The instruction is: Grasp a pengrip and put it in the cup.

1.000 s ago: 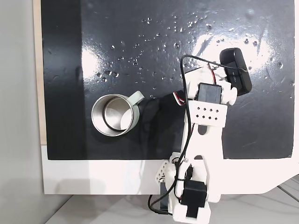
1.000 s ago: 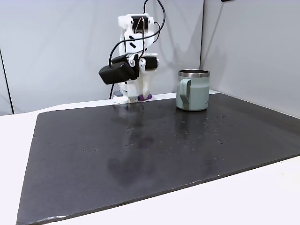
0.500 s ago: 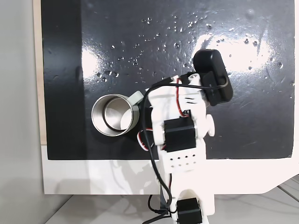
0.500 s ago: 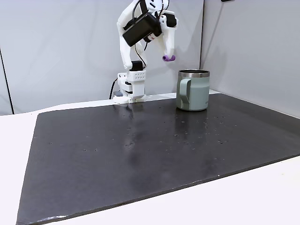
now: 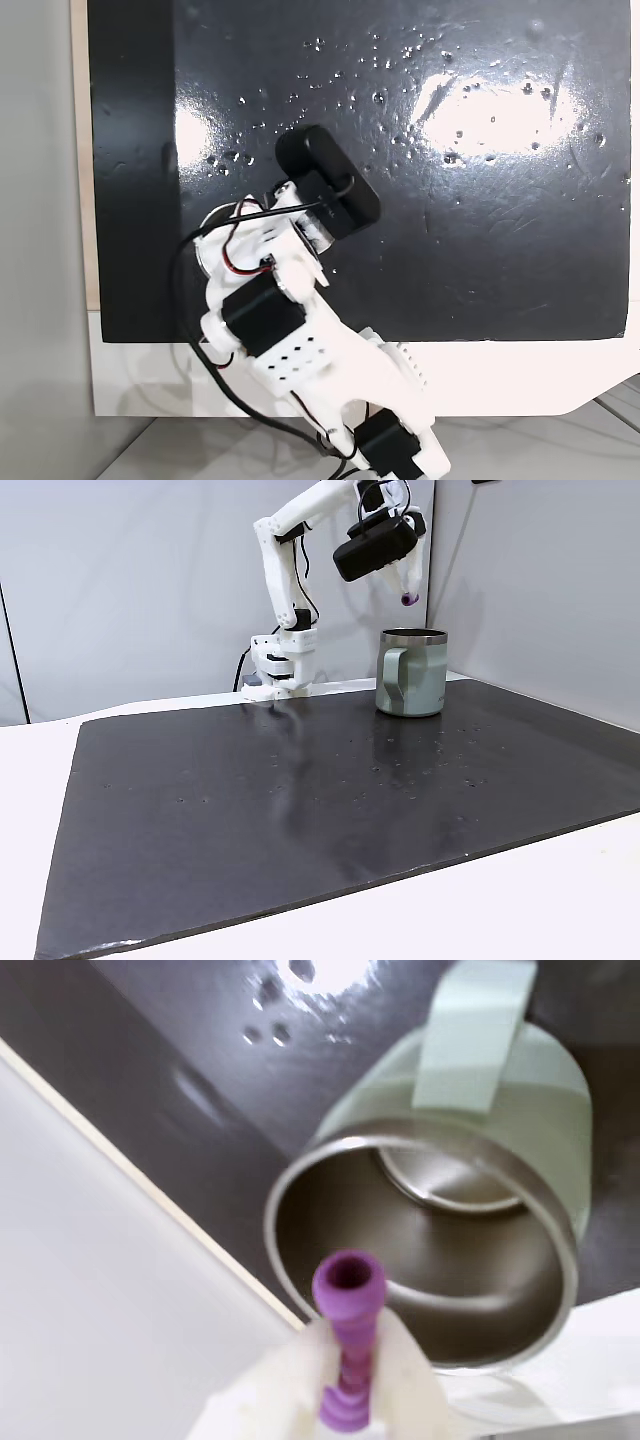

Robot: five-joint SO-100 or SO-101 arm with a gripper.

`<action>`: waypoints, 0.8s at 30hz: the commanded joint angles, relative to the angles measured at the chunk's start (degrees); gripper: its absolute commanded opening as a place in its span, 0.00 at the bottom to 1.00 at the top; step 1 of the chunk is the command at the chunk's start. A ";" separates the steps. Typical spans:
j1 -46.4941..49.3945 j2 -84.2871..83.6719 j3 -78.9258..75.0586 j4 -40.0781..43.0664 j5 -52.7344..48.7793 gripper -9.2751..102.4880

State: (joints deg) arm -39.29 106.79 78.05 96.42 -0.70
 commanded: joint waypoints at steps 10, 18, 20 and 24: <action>-2.81 -1.23 -2.90 2.11 1.41 0.12; -2.81 0.00 -3.08 2.29 1.41 0.28; -2.81 0.09 -3.08 2.37 1.41 0.28; -2.72 0.18 -3.08 2.64 1.41 0.28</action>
State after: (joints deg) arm -41.84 105.29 78.05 98.26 0.44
